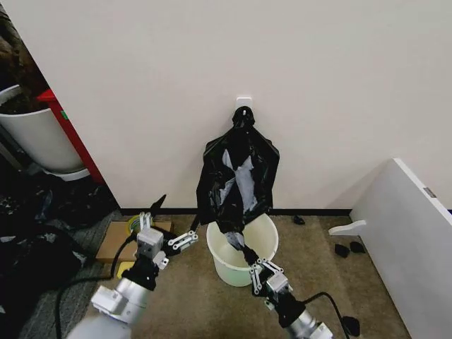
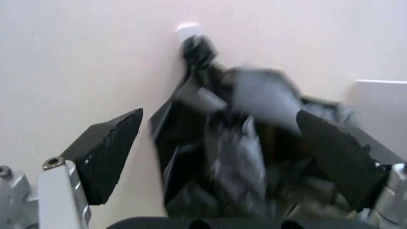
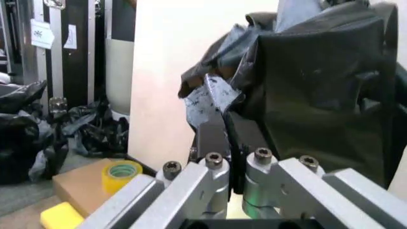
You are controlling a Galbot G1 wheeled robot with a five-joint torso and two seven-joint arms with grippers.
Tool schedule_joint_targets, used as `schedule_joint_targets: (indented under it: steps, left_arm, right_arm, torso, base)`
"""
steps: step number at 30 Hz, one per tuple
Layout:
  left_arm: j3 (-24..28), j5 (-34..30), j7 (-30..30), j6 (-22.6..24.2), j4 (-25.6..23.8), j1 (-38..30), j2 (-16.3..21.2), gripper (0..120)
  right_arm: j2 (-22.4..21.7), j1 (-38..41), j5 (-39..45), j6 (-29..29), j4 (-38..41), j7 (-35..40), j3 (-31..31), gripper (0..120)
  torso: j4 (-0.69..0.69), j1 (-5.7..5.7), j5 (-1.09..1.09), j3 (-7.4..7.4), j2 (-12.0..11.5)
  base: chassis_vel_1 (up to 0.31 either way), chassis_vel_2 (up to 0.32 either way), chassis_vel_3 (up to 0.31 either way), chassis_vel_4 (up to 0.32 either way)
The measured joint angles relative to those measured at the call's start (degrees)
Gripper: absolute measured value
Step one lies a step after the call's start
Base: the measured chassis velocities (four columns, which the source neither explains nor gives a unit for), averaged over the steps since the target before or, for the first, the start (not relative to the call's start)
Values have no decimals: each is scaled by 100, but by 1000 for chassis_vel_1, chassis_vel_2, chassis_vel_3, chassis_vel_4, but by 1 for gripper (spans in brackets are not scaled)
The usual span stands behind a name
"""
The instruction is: Place the garbage bag over the trash bin.
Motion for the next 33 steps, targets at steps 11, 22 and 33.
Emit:
schedule_joint_targets:
  steps: [11,22,33]
  left_arm:
    - [1502,-967,-223,867,406,-2541,1252,92]
    - [2356,-1203,-219,1208,903,-3527,1622,79]
    - [2840,-1177,-61,1400,1192,-4014,1475,52]
  right_arm:
    - [171,29,-99,33,25,33,36,0]
    - [206,48,-52,19,109,58,40,0]
    - [161,-55,9,-9,275,58,68,0]
  torso:
    - [-2,1,0,0,0]
    - [1,0,0,0,0]
    - [0,0,2,0,0]
  base:
    - [0,0,0,0]
    - [0,0,0,0]
    - [0,0,0,0]
